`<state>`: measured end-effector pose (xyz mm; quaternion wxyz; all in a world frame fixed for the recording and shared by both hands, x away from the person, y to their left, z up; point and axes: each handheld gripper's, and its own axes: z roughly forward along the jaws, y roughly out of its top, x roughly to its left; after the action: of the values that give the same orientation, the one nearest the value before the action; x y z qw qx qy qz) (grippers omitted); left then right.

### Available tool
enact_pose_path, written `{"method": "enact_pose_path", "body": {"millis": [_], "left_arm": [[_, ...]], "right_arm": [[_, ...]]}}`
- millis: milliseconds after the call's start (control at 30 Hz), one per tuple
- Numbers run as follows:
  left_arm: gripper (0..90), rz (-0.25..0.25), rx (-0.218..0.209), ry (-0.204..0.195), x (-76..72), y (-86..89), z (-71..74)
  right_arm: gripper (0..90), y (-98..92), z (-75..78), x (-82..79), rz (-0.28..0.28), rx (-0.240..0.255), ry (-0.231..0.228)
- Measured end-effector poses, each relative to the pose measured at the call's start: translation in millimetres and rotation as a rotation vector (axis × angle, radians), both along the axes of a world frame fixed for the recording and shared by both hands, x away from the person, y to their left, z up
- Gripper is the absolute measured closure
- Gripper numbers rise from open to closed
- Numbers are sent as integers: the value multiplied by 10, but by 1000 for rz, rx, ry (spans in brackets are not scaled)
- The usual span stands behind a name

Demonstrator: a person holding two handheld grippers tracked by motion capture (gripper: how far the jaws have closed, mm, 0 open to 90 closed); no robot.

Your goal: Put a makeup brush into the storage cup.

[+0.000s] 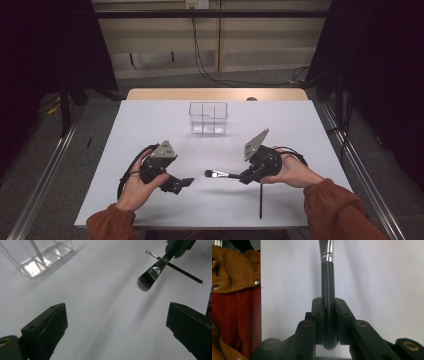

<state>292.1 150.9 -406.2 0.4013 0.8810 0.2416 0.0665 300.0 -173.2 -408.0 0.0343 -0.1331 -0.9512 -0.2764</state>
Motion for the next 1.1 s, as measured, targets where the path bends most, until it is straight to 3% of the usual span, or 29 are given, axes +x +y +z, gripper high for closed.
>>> {"method": "enact_pose_path", "body": {"millis": [200, 300, 367, 667, 800, 1000, 1100], "left_arm": [[37, 39, -23, -7, -46, 121, -35], [39, 55, -26, -23, -70, 166, -62], [53, 80, -56, -38, -82, 208, -76], [46, 95, -72, -27, -66, 266, -126], [45, 94, -73, -22, -69, 274, -166], [44, 98, -78, -22, -73, 289, -185], [38, 104, -74, -22, -74, 285, -196]], "right_arm": [[802, -129, -31, -36, -45, 25, 2], [801, -171, -59, -50, -78, 42, -20], [801, -189, -74, -55, -96, 57, -27], [802, -193, -210, -96, -196, 158, -65], [802, -190, -258, -140, -225, 229, -74], [801, -220, -288, -142, -250, 324, -110], [801, -207, -318, -151, -250, 349, -128]]}}
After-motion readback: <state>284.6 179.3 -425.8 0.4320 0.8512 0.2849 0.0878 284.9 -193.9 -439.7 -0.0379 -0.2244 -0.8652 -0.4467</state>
